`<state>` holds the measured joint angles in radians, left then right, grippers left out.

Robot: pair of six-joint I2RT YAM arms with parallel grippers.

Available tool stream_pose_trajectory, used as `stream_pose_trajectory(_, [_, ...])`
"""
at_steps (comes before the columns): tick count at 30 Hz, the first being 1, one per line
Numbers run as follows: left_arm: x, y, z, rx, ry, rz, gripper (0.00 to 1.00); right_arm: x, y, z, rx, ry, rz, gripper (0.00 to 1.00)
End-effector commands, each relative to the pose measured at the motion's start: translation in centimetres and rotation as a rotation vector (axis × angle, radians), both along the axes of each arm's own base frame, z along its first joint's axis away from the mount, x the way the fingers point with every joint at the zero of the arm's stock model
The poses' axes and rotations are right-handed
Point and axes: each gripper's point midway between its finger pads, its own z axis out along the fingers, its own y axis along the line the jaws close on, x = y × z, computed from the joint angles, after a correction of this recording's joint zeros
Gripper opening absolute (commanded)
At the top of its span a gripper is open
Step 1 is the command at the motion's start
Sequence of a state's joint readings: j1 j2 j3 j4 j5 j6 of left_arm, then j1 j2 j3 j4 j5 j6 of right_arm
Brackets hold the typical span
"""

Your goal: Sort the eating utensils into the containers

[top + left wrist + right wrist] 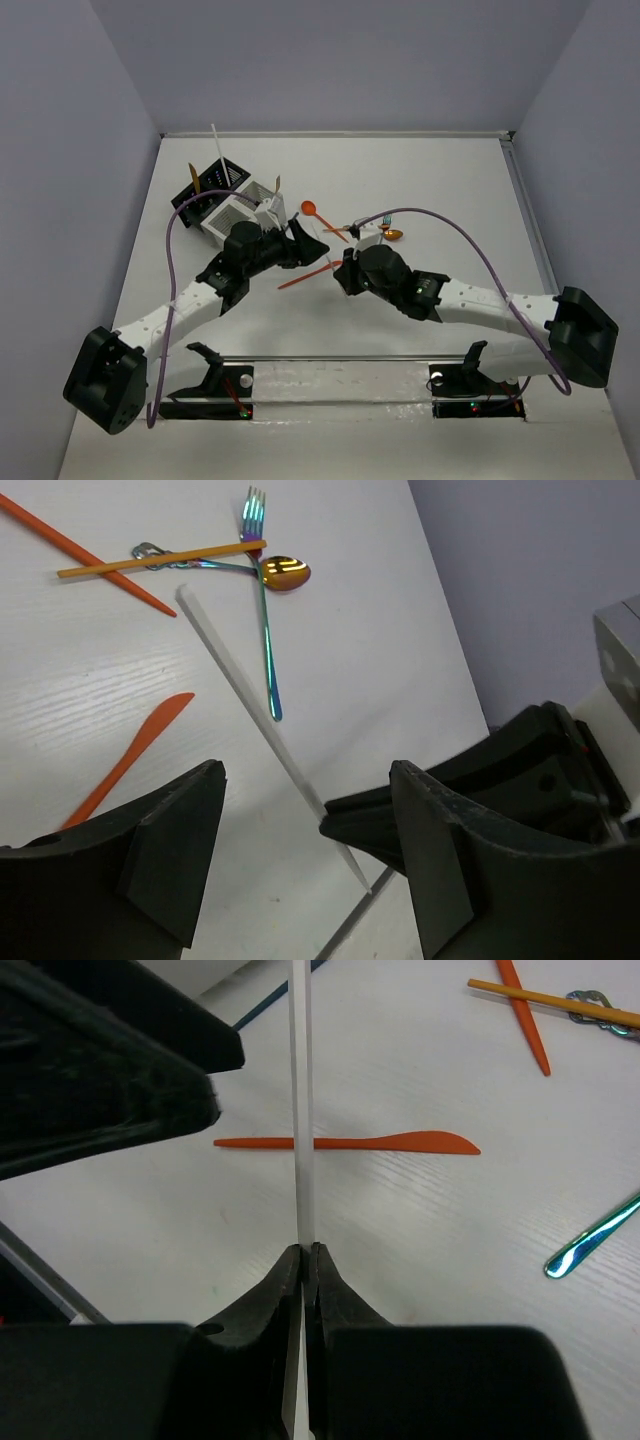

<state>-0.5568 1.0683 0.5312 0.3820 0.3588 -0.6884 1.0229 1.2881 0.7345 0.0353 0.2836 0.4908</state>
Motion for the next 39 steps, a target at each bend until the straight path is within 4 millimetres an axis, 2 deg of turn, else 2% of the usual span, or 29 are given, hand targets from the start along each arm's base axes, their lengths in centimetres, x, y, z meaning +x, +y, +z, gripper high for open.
stream_pose_trajectory(1, [2.5, 0.0, 2.1, -0.029, -0.093, 0.103, 0.76, -0.3, 0.8, 3.1, 0.103, -0.068, 0.032, 0.07])
stream_pose_trajectory(3, [2.8, 0.0, 1.7, -0.020, -0.090, 0.121, 0.75, -0.6, 0.7, 3.3, 0.114, -0.073, 0.039, 0.07])
stream_pose_trajectory(5, [3.1, -0.3, 2.2, -0.044, -0.111, 0.124, 0.74, -0.9, 0.8, 3.5, 0.126, -0.070, 0.057, 0.07])
stream_pose_trajectory(9, [3.8, -1.2, 2.0, -0.065, -0.109, 0.121, 0.62, -1.3, 1.0, 3.3, 0.135, -0.057, 0.077, 0.07])
stream_pose_trajectory(11, [4.2, -1.5, 2.3, -0.079, -0.117, 0.119, 0.60, -1.4, 0.8, 2.9, 0.128, -0.051, 0.076, 0.07])
stream_pose_trajectory(14, [4.4, -2.2, 2.5, -0.088, -0.128, 0.110, 0.39, -1.6, 0.6, 2.6, 0.135, -0.042, 0.068, 0.07])
stream_pose_trajectory(15, [4.3, -2.5, 2.5, -0.085, -0.125, 0.105, 0.26, -1.6, 0.4, 2.8, 0.142, -0.046, 0.066, 0.07])
stream_pose_trajectory(17, [4.6, -2.4, 2.5, -0.079, -0.126, 0.121, 0.11, -1.7, 0.3, 2.9, 0.148, -0.047, 0.063, 0.07])
stream_pose_trajectory(18, [4.8, -2.3, 2.4, -0.074, -0.126, 0.130, 0.06, -1.8, 0.2, 2.8, 0.148, -0.047, 0.065, 0.07])
stream_pose_trajectory(21, [5.1, -1.9, 2.8, -0.056, -0.139, 0.155, 0.06, -1.8, 0.0, 3.2, 0.159, -0.056, 0.064, 0.07])
stream_pose_trajectory(23, [5.5, -1.5, 3.3, -0.035, -0.152, 0.179, 0.06, -1.9, -0.2, 3.4, 0.163, -0.062, 0.061, 0.16])
stream_pose_trajectory(24, [5.6, -1.4, 3.6, -0.031, -0.160, 0.186, 0.06, -1.8, -0.4, 3.5, 0.164, -0.067, 0.054, 0.23])
stream_pose_trajectory(25, [5.9, -1.2, 4.5, -0.030, -0.179, 0.196, 0.06, -1.8, -0.7, 3.4, 0.161, -0.071, 0.046, 0.35])
stream_pose_trajectory(27, [6.3, -0.6, 4.8, 0.001, -0.184, 0.231, 0.06, -1.7, -1.6, 4.3, 0.176, -0.095, 0.018, 0.46])
stream_pose_trajectory(28, [6.6, -0.3, 5.8, 0.014, -0.203, 0.245, 0.06, -1.9, -2.0, 4.3, 0.173, -0.096, 0.014, 0.55])
stream_pose_trajectory(29, [6.8, 0.1, 6.7, 0.026, -0.229, 0.267, 0.06, -2.0, -2.6, 5.1, 0.186, -0.115, 0.009, 0.63])
stream_pose_trajectory(30, [7.3, 0.8, 7.4, 0.037, -0.245, 0.309, 0.06, -2.1, -3.0, 5.4, 0.190, -0.123, 0.002, 0.64])
stream_pose_trajectory(31, [7.7, 1.0, 9.2, 0.028, -0.275, 0.330, 0.06, -2.1, -3.4, 5.8, 0.193, -0.133, -0.008, 0.67])
stream_pose_trajectory(34, [8.7, 2.7, 11.8, 0.057, -0.319, 0.418, 0.06, -2.1, -5.2, 6.4, 0.205, -0.171, -0.053, 0.67])
stream_pose_trajectory(35, [9.3, 3.5, 13.8, 0.066, -0.346, 0.452, 0.06, -2.1, -5.6, 6.3, 0.200, -0.177, -0.064, 0.66])
stream_pose_trajectory(36, [10.0, 4.5, 14.7, 0.075, -0.357, 0.495, 0.06, -2.1, -6.2, 6.0, 0.189, -0.178, -0.080, 0.66])
stream_pose_trajectory(37, [10.5, 5.1, 16.7, 0.062, -0.385, 0.521, 0.06, -2.1, -6.4, 5.9, 0.184, -0.175, -0.088, 0.66])
stream_pose_trajectory(39, [11.5, 6.5, 17.5, 0.086, -0.394, 0.572, 0.06, -1.9, -7.0, 5.3, 0.170, -0.171, -0.113, 0.66])
